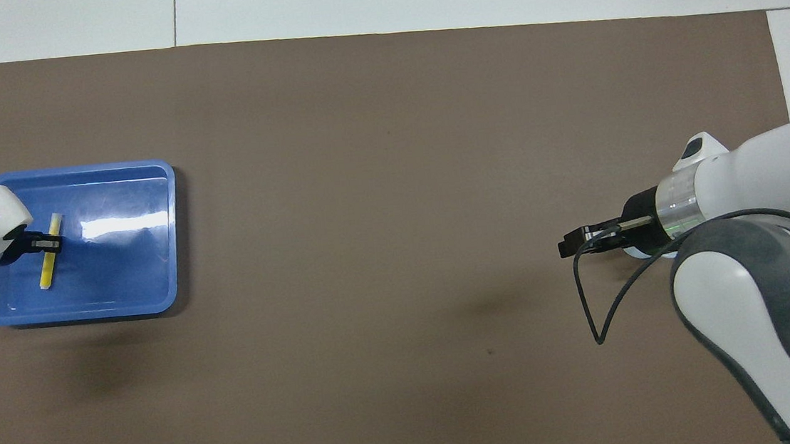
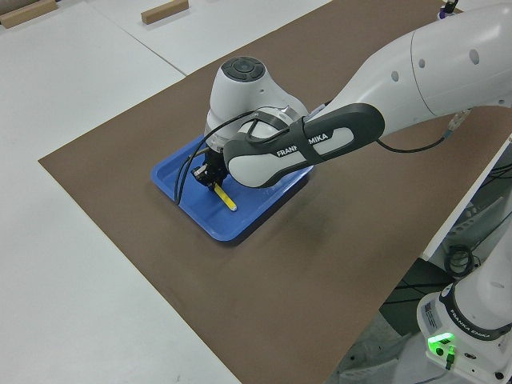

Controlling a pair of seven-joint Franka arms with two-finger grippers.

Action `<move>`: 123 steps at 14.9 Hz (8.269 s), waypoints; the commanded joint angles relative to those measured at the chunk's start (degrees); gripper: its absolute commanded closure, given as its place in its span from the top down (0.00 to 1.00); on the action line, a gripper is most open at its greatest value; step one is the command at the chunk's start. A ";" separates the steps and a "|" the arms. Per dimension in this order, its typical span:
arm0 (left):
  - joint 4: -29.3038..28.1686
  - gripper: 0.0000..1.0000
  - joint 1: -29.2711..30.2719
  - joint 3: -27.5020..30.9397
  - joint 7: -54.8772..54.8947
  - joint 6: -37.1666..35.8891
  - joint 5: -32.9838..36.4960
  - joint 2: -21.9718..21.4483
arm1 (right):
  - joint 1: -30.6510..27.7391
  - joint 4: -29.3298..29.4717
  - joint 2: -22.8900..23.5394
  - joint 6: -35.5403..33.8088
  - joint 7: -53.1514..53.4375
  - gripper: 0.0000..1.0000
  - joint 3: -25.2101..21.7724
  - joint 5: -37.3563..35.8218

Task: Transfer and insert pens with both arms
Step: 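Grasp the yellow pen with the left gripper while the right gripper withdraws, then lift the yellow pen toward the right gripper while the right gripper approaches, then grasp the yellow pen with the right gripper from the left gripper, then carry the yellow pen to the cup while the left gripper opens and withdraws, then insert the yellow pen into the white cup and open the right gripper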

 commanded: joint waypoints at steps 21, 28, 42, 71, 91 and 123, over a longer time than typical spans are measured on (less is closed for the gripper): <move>14.86 0.00 -12.28 -2.13 -67.99 -41.85 -21.71 -12.17 | 15.21 -0.86 0.29 19.32 21.82 0.53 -0.04 19.27; 9.42 0.00 -17.04 -2.13 -91.30 -42.91 -32.43 -16.82 | 26.27 0.45 3.36 36.96 37.35 0.57 -0.04 24.38; -0.96 0.00 -20.82 -2.13 -105.22 -41.15 -38.51 -27.37 | 38.24 16.89 18.14 48.24 47.48 0.62 -0.04 23.95; -0.96 0.00 -21.09 -2.04 -105.84 -41.24 -38.60 -28.17 | 39.47 14.52 16.47 42.71 47.40 0.37 -0.13 23.24; -0.96 1.00 -21.17 -2.04 -105.13 -41.41 -38.42 -28.34 | 33.77 14.61 15.59 33.06 37.58 0.00 -0.57 18.86; 9.84 1.00 -10.98 -1.16 -35.88 -44.93 -10.82 -27.29 | -8.34 -2.17 2.06 4.73 -46.65 0.00 -0.66 -24.74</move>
